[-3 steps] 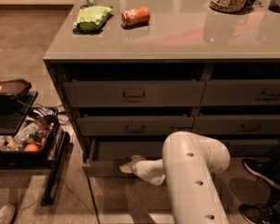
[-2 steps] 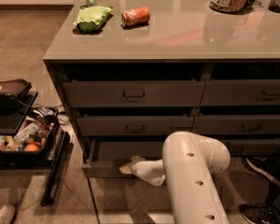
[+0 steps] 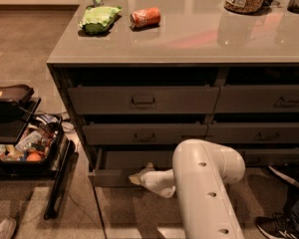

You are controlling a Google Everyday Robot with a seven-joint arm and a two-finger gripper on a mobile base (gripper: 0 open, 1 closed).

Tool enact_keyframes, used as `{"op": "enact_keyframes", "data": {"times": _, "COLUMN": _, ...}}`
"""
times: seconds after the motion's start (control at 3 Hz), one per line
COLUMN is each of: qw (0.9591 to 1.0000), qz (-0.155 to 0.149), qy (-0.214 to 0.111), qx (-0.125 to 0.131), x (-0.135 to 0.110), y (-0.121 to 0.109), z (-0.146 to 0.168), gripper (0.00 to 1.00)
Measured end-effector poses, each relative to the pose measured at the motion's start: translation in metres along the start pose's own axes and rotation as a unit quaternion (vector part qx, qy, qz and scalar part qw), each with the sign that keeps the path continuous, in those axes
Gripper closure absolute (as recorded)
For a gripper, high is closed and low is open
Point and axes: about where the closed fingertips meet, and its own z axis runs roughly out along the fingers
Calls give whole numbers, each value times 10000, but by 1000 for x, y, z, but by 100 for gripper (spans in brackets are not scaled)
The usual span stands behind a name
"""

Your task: Close bottom drawer

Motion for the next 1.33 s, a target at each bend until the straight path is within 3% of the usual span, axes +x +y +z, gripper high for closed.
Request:
{"op": "enact_keyframes", "data": {"times": 0.67, "qw": 9990, "qz": -10, "qy": -415, "qx": 190, "x": -33, "y": -17, "z": 28, "gripper": 0}}
{"op": "enact_keyframes", "data": {"times": 1.33, "qw": 9980, "qz": -99, "qy": -525, "qx": 337, "x": -62, "y": -22, "z": 53, "gripper": 0}}
